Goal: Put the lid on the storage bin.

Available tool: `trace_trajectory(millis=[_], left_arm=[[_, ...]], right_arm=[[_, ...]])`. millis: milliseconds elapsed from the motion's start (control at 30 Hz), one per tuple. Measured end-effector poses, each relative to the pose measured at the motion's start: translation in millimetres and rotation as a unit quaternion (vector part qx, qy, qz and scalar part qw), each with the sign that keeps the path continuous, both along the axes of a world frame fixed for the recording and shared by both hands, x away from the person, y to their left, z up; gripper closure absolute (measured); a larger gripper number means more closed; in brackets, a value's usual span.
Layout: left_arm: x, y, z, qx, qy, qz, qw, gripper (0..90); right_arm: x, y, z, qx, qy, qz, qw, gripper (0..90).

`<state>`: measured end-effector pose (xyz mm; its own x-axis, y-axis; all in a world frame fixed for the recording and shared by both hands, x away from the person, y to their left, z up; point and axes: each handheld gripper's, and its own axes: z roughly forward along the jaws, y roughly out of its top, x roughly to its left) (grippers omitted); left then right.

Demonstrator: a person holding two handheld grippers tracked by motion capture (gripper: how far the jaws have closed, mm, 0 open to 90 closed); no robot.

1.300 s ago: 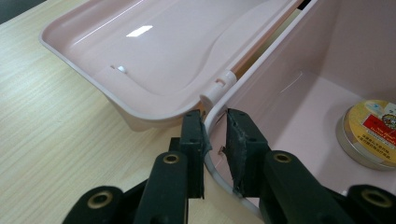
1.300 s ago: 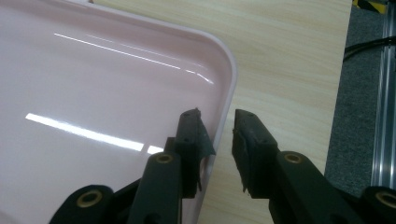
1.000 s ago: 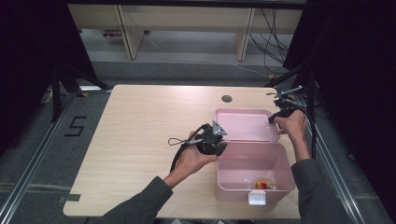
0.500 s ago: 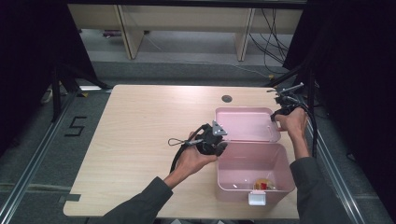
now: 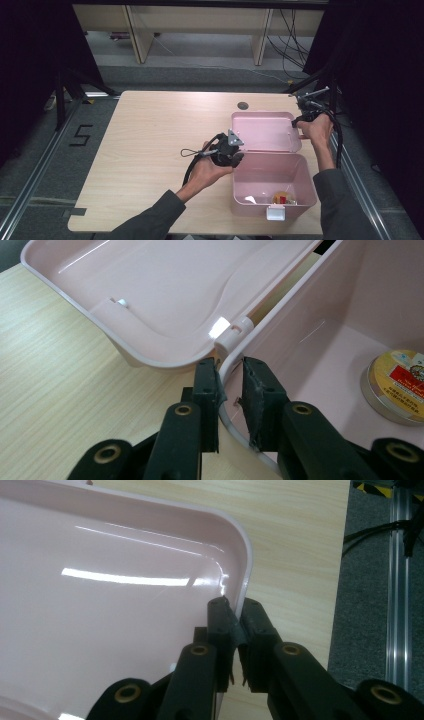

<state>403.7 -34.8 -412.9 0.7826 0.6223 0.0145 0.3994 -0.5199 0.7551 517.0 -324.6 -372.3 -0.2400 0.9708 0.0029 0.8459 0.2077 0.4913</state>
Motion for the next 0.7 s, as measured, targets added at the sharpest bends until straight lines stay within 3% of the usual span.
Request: trace_trajectory(millis=[133,167,200,267,300,367,500,533,567,700], left_arm=[[-0.4,-0.1,0.0,0.000,0.000,0.001,1.0000,76.5],[-0.5,-0.3,-0.1,-0.001,0.001,0.001,1.0000,76.5],[-0.5,-0.3,-0.2,-0.003,0.001,0.001,1.0000,76.5],[-1.0,-0.7,-0.3,-0.003,0.000,0.003,1.0000,76.4],[-1.4,-1.0,-0.3,-0.003,0.000,0.003,1.0000,76.4],[-1.4,-1.1,-0.4,-0.003,0.000,0.003,1.0000,76.4],[-1.8,-2.2,-0.7,-0.007,0.001,0.003,1.0000,76.4],[-1.6,-2.0,-0.6,-0.004,0.000,0.002,1.0000,76.4],[-1.3,-1.8,-0.5,-0.001,-0.001,0.003,1.0000,76.4],[-1.5,-2.1,-0.6,-0.002,-0.001,0.004,1.0000,76.4]], right_arm=[[-1.5,-0.1,3.2,-0.004,-0.003,-0.003,1.0000,84.9],[-2.6,1.5,3.8,0.004,0.002,-0.011,0.9999,84.9],[-2.6,-1.0,5.7,-0.005,-0.009,0.001,0.9999,84.9],[-3.5,-0.8,6.9,-0.003,-0.006,0.000,1.0000,84.9],[-4.7,-2.1,9.6,-0.005,-0.018,0.006,0.9998,84.9],[-7.2,0.6,12.0,0.008,-0.004,-0.010,0.9999,85.0],[-10.9,-5.2,19.5,0.000,-0.034,0.012,0.9994,85.0],[-13.4,-4.7,22.5,0.007,-0.026,0.003,0.9996,85.1],[-15.2,-5.5,25.6,0.016,-0.032,0.004,0.9993,85.2],[-18.4,-4.9,29.6,0.016,-0.039,0.001,0.9991,85.3]])
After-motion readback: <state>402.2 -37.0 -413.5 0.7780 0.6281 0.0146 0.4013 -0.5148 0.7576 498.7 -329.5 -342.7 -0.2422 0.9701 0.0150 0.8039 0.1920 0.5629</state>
